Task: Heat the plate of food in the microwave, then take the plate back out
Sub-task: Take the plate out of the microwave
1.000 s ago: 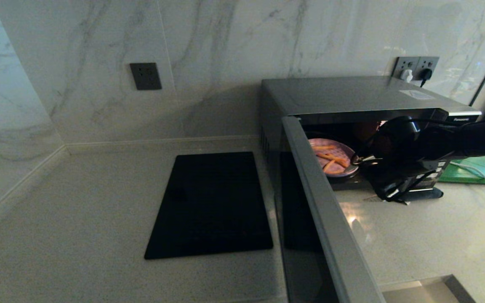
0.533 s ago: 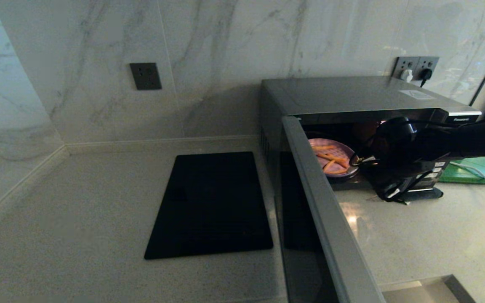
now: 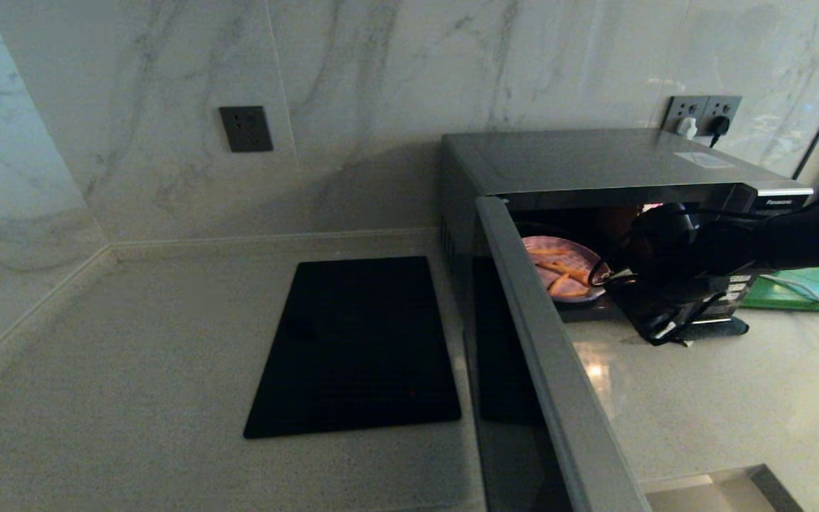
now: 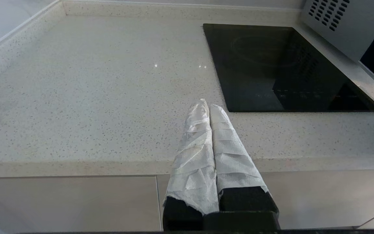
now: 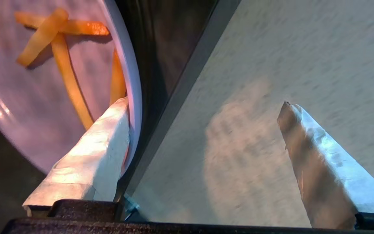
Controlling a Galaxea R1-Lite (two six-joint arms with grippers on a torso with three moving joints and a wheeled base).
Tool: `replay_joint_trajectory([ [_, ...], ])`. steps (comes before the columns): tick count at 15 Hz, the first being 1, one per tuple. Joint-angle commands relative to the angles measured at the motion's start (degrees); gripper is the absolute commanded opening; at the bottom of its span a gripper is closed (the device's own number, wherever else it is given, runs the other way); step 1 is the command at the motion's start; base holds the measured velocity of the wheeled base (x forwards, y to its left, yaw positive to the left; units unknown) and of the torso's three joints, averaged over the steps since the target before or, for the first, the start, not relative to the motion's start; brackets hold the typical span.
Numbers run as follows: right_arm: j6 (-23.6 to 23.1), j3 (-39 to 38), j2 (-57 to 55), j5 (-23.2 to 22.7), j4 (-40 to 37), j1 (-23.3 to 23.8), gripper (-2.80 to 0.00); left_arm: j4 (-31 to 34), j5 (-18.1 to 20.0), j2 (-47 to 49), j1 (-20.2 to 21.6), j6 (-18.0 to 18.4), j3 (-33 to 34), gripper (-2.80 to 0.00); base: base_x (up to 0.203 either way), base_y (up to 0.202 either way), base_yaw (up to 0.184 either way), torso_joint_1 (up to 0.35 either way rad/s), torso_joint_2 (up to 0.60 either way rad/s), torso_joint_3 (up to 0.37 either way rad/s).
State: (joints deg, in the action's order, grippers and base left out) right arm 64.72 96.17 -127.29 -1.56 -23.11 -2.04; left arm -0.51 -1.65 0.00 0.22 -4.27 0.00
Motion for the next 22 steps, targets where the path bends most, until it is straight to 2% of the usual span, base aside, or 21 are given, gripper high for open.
replay_joint_trajectory([
  [1, 0.1, -0.2, 0.6, 1.2, -0.3, 0.0, 0.0, 0.0, 0.0, 0.1, 0.0, 0.0, 0.0, -2.8, 0.0, 0.0, 0.0, 0.0, 0.0, 0.0],
  [10, 0.2, 0.1, 0.6, 0.7, -0.1, 0.0, 0.0, 0.0, 0.0, 0.1, 0.0, 0.0, 0.0, -2.8, 0.0, 0.0, 0.0, 0.0, 0.0, 0.0],
  [11, 0.2, 0.1, 0.5, 0.7, 0.0, 0.0, -2.8, 0.0, 0.0, 0.1, 0.0, 0.0, 0.0, -2.8, 0.0, 0.0, 0.0, 0.0, 0.0, 0.0],
  [22, -0.3, 0.4, 2.5, 0.5, 0.1, 0.5, -2.8, 0.0, 0.0, 0.1, 0.0, 0.0, 0.0, -2.8, 0.0, 0.0, 0.0, 0.0, 0.0, 0.0],
])
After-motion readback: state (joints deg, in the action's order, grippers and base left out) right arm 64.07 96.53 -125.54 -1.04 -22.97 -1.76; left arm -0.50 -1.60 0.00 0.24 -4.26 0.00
